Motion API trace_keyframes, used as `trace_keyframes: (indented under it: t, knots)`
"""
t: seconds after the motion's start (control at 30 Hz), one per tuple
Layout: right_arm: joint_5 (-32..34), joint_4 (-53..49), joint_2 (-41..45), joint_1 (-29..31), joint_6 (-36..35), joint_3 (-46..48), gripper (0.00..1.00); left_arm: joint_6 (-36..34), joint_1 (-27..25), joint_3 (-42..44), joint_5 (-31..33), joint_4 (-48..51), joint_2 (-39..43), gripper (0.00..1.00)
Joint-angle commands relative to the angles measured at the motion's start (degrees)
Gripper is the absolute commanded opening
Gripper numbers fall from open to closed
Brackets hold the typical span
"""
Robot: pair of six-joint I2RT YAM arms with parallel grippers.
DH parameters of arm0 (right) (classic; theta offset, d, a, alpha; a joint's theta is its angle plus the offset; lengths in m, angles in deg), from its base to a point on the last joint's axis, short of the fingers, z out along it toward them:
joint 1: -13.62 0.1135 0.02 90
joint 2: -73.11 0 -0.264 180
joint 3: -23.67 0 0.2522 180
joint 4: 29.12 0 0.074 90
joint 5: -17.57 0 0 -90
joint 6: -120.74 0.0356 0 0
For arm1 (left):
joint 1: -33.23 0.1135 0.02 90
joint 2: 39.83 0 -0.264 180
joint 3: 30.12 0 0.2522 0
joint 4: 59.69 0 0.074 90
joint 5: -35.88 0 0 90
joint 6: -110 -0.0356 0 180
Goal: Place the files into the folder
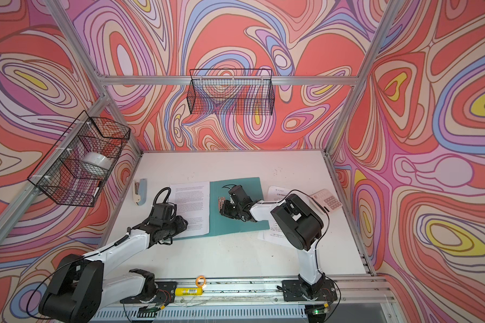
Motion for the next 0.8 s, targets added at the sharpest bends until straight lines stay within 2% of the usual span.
trace_keyframes:
  t: [0.0, 0.1, 0.5, 0.57, 0.7, 0.77]
  knots:
    - [-0.22, 0.06, -0.87, -0.24, 0.17, 0.33, 0.11, -0.56, 0.25, 0.30, 0.16, 3.02, -0.62, 0.47]
    - [-0.48, 0.23, -0.92, -0.24, 0.17, 0.44, 0.15, -0.64, 0.25, 0.38, 0.13, 2.93, -0.57, 0.47]
    - [-0.90, 0.67, -1.95, -0.22, 0.79, 0.35, 0.10, -0.74, 0.25, 0.40, -0.11, 2.80, -0.53, 0.47]
    - [-0.92, 0.58, -2.06, -0.24, 0.78, 0.40, 0.09, -0.74, 0.25, 0.39, -0.10, 2.75, -0.61, 0.47]
    - [-0.46, -0.29, -2.20, -0.24, 0.74, 0.37, 0.00, -0.71, 0.25, 0.30, 0.12, 2.91, -0.79, 0.47]
    - [0.12, -1.41, -2.23, -0.33, 0.70, 0.24, 0.00, -0.73, 0.25, 0.30, 0.14, 2.93, -0.92, 0.47]
